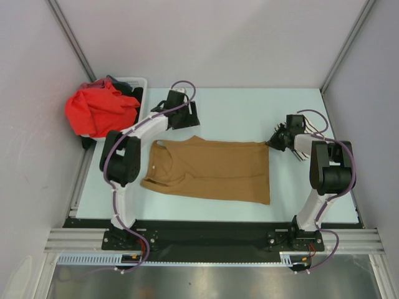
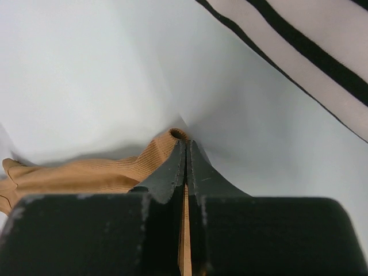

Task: Fold and stack the tank tops
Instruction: Fold the tank top

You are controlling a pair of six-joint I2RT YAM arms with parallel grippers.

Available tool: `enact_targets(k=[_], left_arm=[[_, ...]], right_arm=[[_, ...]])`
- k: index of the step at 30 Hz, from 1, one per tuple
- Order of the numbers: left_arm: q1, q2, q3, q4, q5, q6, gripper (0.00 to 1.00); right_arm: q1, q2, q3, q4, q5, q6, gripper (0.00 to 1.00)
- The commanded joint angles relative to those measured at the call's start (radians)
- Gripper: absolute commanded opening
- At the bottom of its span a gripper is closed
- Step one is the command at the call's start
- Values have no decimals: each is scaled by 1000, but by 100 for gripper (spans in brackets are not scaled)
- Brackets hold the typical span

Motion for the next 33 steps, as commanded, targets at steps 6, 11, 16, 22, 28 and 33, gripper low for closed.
enact_targets(k=[6, 11, 16, 22, 28, 33], left_arm=[[-48, 138, 91, -76, 94, 8, 71], [-57, 164, 90, -56, 149, -3, 52], [-56, 175, 114, -39, 155, -2, 26], [-47, 173, 140, -37, 37, 20, 13], [-13, 83, 22, 50, 14, 8, 9], [1, 32, -50, 87, -15, 15, 6]], right_arm=[[4, 3, 41, -12, 28, -22, 0], [3, 1, 43, -16, 33, -22, 0], [3, -2, 64, -31, 31, -23, 0], [3, 8, 144, -76, 39, -31, 0], [12, 17, 173, -97, 54, -42, 0], [14, 8, 164, -114, 75, -52, 6]])
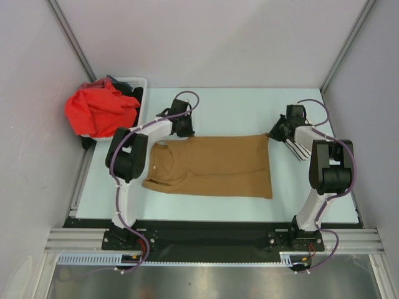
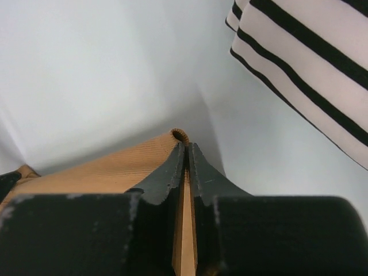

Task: Fold and stack the tank tops
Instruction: Fold the tank top

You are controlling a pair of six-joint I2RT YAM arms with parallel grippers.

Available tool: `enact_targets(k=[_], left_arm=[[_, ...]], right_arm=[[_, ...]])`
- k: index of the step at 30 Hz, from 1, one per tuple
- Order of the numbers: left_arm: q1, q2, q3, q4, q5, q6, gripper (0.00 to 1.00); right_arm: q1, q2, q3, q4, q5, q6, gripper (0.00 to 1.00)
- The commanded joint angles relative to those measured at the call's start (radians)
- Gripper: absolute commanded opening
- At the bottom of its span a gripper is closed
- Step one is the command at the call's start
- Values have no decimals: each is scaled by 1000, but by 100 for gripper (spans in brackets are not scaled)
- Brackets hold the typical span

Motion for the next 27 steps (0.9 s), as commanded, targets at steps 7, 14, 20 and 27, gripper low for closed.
enact_targets(k=[7, 14, 20, 27], left_arm=[[15, -66, -22, 108, 52, 35, 10], [15, 6, 36, 78, 78, 39, 12], [17, 11, 42, 63, 54, 47, 12], [16, 13, 67, 31, 47, 62, 12]], right_arm=[[2, 4, 24, 3, 28, -31, 36], [39, 67, 83, -17, 25, -48, 41], [85, 162, 202, -86, 44, -100, 45], [114, 227, 297, -152, 132, -123, 36]])
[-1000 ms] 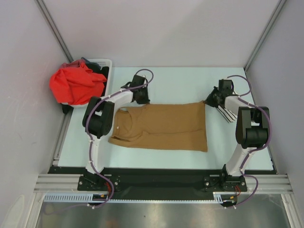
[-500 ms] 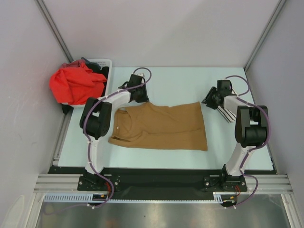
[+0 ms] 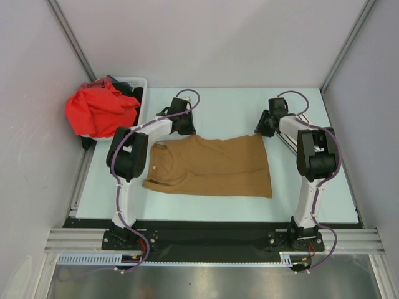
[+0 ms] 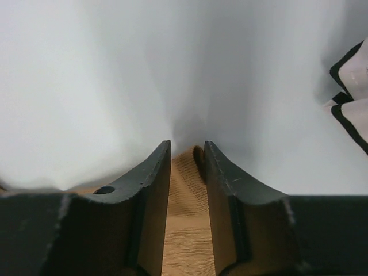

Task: Fold and stack the tank tops
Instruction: Fold the tank top

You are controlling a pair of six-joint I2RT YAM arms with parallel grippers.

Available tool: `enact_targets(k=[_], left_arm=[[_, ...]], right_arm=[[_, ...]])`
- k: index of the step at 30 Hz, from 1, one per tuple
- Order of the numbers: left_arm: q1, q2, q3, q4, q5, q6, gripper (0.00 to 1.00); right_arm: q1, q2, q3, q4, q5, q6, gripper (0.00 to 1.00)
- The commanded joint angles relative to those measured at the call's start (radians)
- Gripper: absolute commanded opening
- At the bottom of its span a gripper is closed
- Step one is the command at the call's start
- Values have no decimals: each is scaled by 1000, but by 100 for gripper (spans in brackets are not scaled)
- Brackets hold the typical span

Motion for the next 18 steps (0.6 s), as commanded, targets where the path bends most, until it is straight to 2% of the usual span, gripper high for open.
enact_targets(k=[1, 2, 4, 5, 6, 12, 18], left_arm=[[5, 2, 58, -11, -8, 34, 12], [6, 1, 58, -13, -16, 36, 12], [6, -1, 58, -16, -20, 37, 11], [5, -1, 60, -19, -23, 37, 11], [5, -1, 63, -21, -23, 37, 11], [5, -13, 54, -34, -32, 53, 10], [6, -48, 14, -7, -11, 60, 9]], right_arm=[[4, 22, 66, -60, 61, -33, 34], [4, 27, 74, -69, 67, -36, 25], [4, 27, 83, -86, 67, -38, 15], [4, 25, 82, -81, 67, -38, 7], [4, 22, 79, -77, 67, -39, 5], [-18, 30, 117, -109, 100, -41, 0], [-25, -45, 62, -74, 81, -39, 0]])
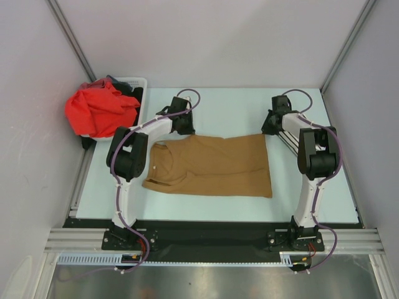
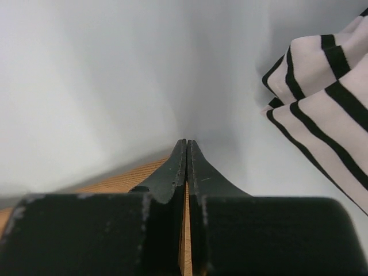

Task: Fold and stack the tank tops
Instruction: Fold the tank top

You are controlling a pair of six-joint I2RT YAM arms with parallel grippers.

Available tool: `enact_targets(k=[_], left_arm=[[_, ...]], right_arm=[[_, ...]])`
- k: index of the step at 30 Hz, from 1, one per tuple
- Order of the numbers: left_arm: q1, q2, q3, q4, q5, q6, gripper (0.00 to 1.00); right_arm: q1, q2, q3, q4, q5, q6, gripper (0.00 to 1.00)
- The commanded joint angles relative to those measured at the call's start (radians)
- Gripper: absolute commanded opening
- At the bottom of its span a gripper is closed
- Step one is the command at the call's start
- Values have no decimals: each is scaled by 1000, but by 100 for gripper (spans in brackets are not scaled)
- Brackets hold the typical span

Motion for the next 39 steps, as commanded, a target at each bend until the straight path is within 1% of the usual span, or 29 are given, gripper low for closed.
enact_targets(k=[1, 5, 8, 18, 23, 31, 39], left_arm=[[3, -52, -7, 30, 6, 27, 8], [-1, -74, -19, 39, 12, 22, 2], [-9, -95, -40, 47, 6, 21, 0], [-11, -198, -166, 85, -13, 18, 0], [-21, -278, -235, 109, -17, 10, 0], [-69, -387, -341, 128, -43, -2, 0], [-109, -474, -463, 142, -80, -22, 0]], right_arm=[[-5, -78, -6, 23, 4, -6, 0], [0, -121, -44, 39, -35, -1, 0], [6, -158, -98, 81, -52, 3, 0], [12, -253, -217, 125, -69, 14, 0], [11, -314, -277, 124, -54, 22, 0], [-2, -491, -432, 127, -34, 43, 0], [-3, -655, -561, 78, -6, 55, 0]])
